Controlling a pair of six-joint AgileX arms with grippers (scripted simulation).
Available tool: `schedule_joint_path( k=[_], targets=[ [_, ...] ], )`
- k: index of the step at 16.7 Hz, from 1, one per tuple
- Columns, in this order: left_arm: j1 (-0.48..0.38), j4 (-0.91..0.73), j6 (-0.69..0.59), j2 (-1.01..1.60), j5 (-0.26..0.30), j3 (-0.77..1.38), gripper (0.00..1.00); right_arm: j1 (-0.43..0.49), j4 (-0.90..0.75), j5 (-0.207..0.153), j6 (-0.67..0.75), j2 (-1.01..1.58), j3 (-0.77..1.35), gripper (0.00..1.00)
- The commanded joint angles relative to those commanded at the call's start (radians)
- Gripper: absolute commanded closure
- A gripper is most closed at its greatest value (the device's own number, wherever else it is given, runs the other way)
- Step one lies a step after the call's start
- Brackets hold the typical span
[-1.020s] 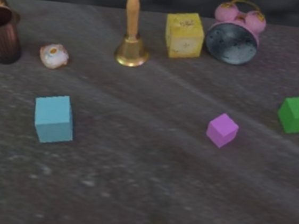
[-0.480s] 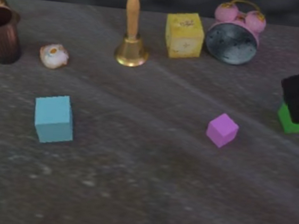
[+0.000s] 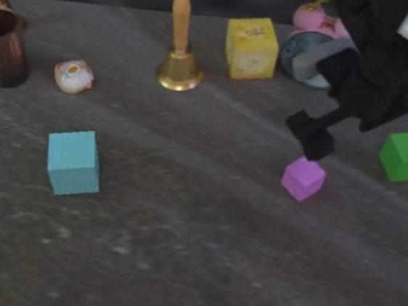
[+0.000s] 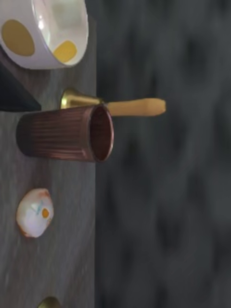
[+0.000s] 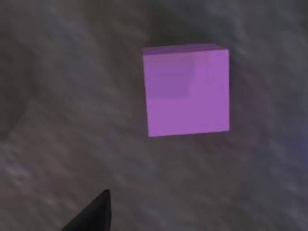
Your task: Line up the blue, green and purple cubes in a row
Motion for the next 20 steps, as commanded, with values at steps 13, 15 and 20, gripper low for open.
schedule_joint_path(
  k=[13,15,20],
  targets=[
    [0.000,0.000,0.000,0.000,0.000,0.000,0.00,0.038,-0.086,0.000,-0.025,0.216,0.178,0.00],
    [0.000,0.000,0.000,0.000,0.000,0.000,0.00,0.040,-0.028,0.000,-0.026,0.237,0.141,0.00],
    [0.000,0.000,0.000,0.000,0.000,0.000,0.00,0.042,0.165,0.001,-0.022,0.312,0.030,0.00]
  ],
)
